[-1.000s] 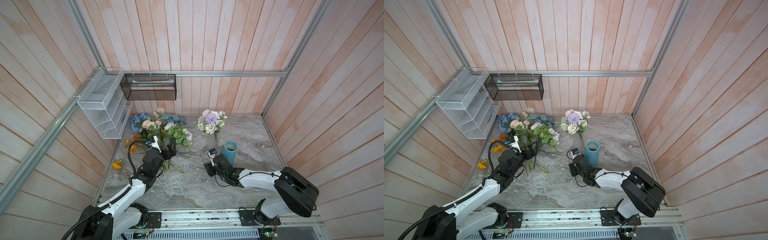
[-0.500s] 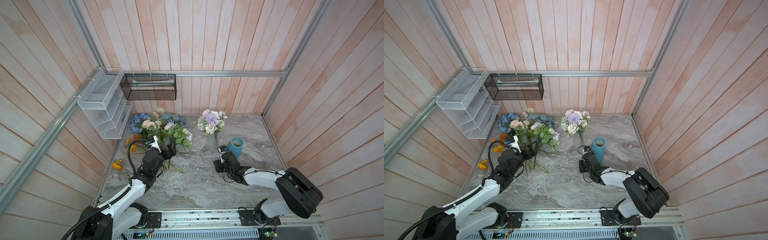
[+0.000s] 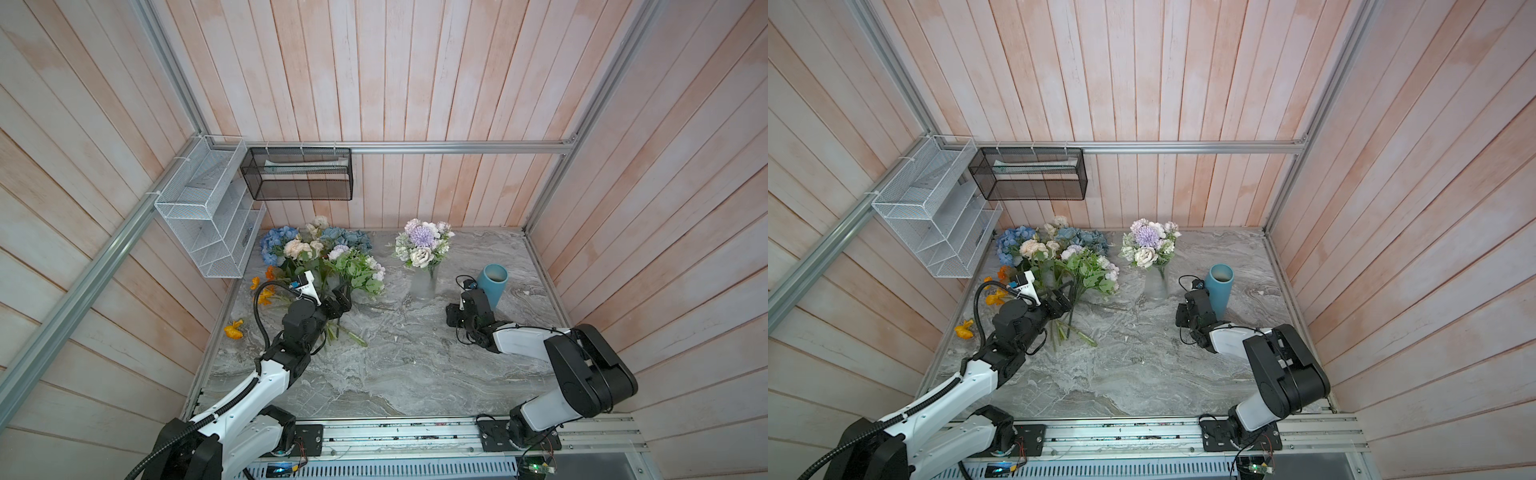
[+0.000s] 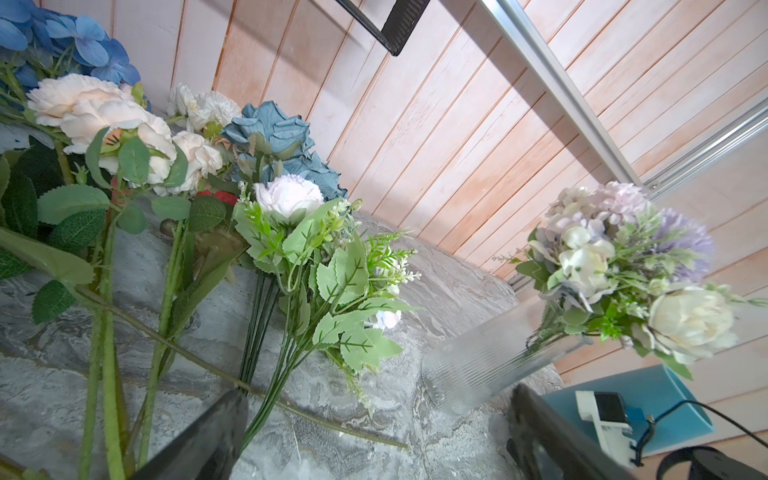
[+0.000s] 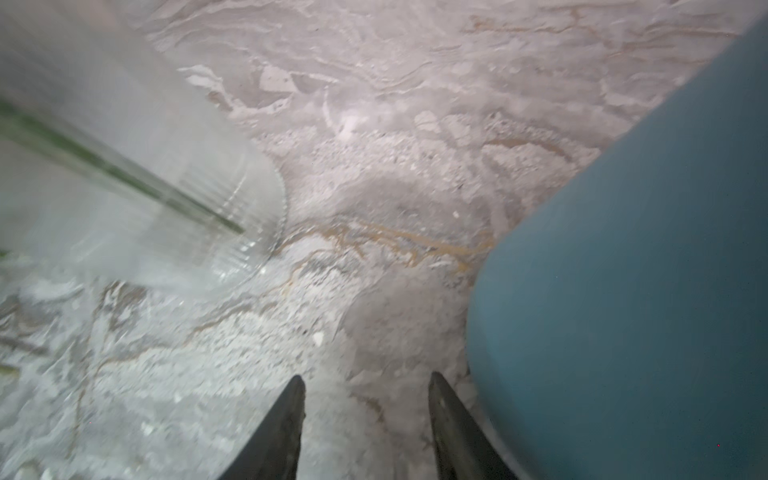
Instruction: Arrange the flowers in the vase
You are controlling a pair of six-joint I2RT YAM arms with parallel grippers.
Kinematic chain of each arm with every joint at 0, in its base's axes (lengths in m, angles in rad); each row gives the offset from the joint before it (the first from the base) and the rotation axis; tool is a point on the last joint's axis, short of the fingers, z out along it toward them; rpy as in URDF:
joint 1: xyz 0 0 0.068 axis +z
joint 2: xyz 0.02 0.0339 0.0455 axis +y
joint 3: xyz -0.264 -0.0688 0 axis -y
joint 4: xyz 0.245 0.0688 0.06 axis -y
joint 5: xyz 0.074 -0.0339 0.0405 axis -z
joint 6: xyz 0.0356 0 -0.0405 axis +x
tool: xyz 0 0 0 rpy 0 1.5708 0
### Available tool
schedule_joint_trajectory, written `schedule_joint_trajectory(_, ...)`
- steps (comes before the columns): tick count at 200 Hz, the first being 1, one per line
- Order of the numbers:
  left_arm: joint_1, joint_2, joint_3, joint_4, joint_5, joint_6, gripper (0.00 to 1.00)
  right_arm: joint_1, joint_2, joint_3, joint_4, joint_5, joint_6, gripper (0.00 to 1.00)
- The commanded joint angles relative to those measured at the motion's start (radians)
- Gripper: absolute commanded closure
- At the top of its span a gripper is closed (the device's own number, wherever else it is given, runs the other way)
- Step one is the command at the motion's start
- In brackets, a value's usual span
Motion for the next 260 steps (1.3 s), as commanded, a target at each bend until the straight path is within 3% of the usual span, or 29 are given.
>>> schedule_joint_trajectory(1, 0.004, -0.030, -0.004, -0.042, -0.025, 0.023, 0.00, -0.047, 0.035, 0.053, 0.014, 0.001, -0.006, 0.51)
schedule_joint_trajectory(37, 0.006, -0.073, -0.005, -0.108, -0.052, 0.051, 0.00, -0.084, 0.055, 0.103, -0.005, -0.006, -0.043, 0.51)
schedule_joint_trajectory(79, 0.037, -0.125, 0.025, -0.177, -0.074, 0.119, 0.00, -0.082, -0.016, 0.146, -0.069, -0.107, -0.070, 0.49)
schedule_joint_trajectory(115, 0.160, -0.156, 0.036, -0.212, 0.010, 0.088, 0.00, -0.075, -0.162, 0.180, -0.148, -0.263, -0.070, 0.43)
schedule_joint_trajectory(139, 0.244, -0.165, 0.027, -0.244, 0.084, 0.027, 0.00, -0.057, -0.276, 0.188, -0.203, -0.286, -0.079, 0.40)
schedule_joint_trajectory(164, 0.292, -0.163, 0.012, -0.294, 0.107, -0.018, 0.00, -0.050, -0.378, 0.197, -0.241, -0.312, -0.086, 0.25)
schedule_joint_trajectory(181, 0.311, -0.139, -0.014, -0.296, 0.123, -0.073, 0.00, -0.048, -0.434, 0.195, -0.227, -0.321, -0.076, 0.02)
schedule_joint_trajectory(233, 0.345, 0.007, -0.113, -0.116, 0.112, -0.212, 0.01, -0.049, -0.545, 0.166, -0.128, -0.282, -0.046, 0.02)
schedule_joint_trajectory(260, 0.364, 0.140, -0.103, -0.038, 0.112, -0.248, 0.07, -0.050, -0.554, 0.149, -0.099, -0.276, -0.054, 0.02)
